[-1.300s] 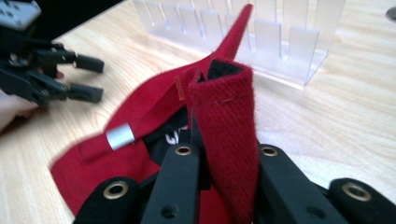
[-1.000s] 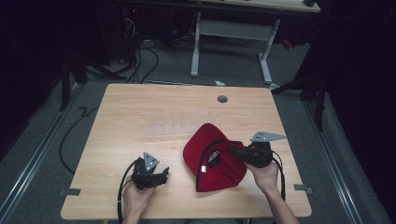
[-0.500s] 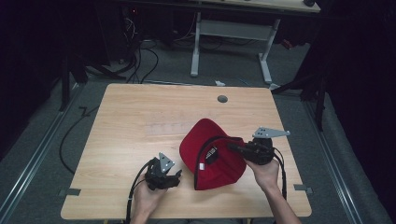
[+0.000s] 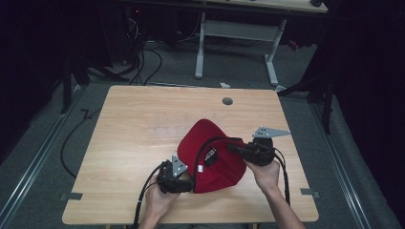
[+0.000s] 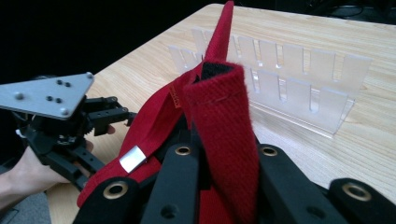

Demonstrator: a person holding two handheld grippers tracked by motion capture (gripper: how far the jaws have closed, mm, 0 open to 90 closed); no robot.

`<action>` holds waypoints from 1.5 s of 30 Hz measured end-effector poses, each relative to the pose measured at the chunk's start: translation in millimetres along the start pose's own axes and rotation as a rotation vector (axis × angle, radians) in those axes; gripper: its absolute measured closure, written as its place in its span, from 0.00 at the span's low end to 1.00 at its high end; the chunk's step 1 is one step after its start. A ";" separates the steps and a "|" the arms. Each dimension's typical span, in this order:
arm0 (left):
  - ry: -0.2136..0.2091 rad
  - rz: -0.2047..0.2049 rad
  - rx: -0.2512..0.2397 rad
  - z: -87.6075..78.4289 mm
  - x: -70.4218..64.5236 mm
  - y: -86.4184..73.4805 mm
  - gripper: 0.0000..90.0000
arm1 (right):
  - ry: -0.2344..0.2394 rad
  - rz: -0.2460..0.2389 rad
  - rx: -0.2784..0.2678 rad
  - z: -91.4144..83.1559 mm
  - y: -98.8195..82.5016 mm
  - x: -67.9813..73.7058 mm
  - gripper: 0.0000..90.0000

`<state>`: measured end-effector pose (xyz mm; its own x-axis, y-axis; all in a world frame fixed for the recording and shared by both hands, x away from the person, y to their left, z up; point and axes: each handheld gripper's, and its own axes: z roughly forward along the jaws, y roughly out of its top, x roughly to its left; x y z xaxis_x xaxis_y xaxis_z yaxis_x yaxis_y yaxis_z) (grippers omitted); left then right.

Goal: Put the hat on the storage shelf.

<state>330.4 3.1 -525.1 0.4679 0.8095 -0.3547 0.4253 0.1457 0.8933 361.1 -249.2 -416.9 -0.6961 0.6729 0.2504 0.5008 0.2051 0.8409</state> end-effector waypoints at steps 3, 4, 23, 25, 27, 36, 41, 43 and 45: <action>0.003 0.014 -0.009 -1.7 -1.3 0.8 0.19 | -0.017 -0.006 0.016 2.3 -0.9 0.4 0.94; 0.006 0.026 -0.007 -2.7 -1.9 0.9 0.18 | -0.014 0.002 0.026 2.8 -1.8 -1.3 0.94; -0.033 0.114 -0.065 -15.8 -9.3 8.8 0.19 | -0.018 0.025 0.122 4.1 -10.8 -6.5 0.94; -0.038 0.113 -0.068 -16.4 -10.3 10.1 0.19 | -0.018 0.026 0.126 5.1 -11.2 -6.2 0.94; -0.036 0.118 -0.063 -16.4 -10.6 9.9 0.19 | -0.016 0.032 0.132 6.0 -12.3 -7.0 0.93; -0.038 0.150 -0.055 -15.1 -13.7 7.2 0.20 | 0.022 0.066 0.159 8.6 -16.5 -10.3 0.93; -0.029 0.180 -0.051 -14.9 -14.4 6.4 0.24 | 0.038 0.076 0.159 9.7 -17.5 -9.9 0.93; -0.035 0.193 -0.055 -15.7 -16.5 6.3 0.30 | 0.049 0.084 0.163 10.8 -18.1 -10.5 0.93; -0.066 0.190 -0.053 -18.9 -18.8 7.7 0.37 | 0.050 0.089 0.174 12.6 -19.1 -10.8 0.93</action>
<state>310.2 -0.2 -506.4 0.5861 0.7867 -0.1940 0.2840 0.0248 0.9585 365.6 -251.4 -441.7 -0.6674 0.6586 0.3475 0.6400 0.2688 0.7198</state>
